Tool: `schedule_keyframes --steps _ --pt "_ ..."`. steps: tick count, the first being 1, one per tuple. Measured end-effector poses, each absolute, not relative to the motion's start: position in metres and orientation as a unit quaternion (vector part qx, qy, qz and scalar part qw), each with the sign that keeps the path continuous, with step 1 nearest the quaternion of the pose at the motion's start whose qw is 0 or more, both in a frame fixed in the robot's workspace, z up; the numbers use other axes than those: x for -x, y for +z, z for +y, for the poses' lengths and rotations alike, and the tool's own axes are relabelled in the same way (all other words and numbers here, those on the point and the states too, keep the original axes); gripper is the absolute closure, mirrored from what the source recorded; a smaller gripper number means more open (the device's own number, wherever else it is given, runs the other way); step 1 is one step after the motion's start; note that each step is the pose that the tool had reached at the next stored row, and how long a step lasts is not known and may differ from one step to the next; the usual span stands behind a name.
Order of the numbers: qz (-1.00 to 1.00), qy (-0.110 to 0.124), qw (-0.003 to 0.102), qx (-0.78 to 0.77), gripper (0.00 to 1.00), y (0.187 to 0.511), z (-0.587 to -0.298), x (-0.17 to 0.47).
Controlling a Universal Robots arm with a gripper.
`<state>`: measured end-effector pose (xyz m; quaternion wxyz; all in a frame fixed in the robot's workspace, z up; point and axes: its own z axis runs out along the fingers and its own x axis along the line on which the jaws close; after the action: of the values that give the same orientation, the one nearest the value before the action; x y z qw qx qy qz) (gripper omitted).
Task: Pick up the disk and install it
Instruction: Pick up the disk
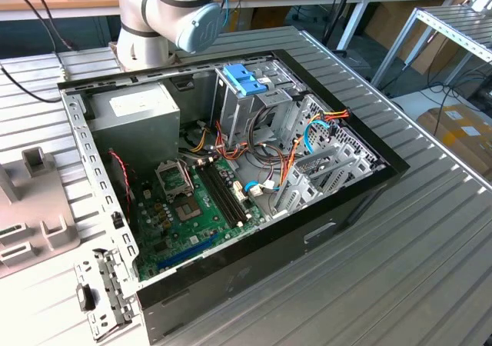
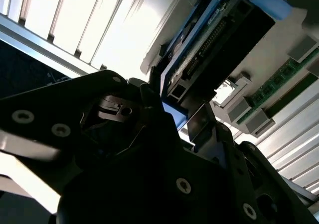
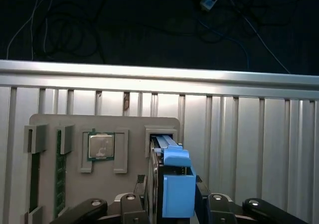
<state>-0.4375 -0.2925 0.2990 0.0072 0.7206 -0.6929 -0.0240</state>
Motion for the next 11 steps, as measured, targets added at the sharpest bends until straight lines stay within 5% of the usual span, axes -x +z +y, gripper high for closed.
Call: schedule_keyframes --steps 11 --pt "-0.693 -0.024 0.007 -0.721 0.52 0.2940 -0.2925 0.4380"
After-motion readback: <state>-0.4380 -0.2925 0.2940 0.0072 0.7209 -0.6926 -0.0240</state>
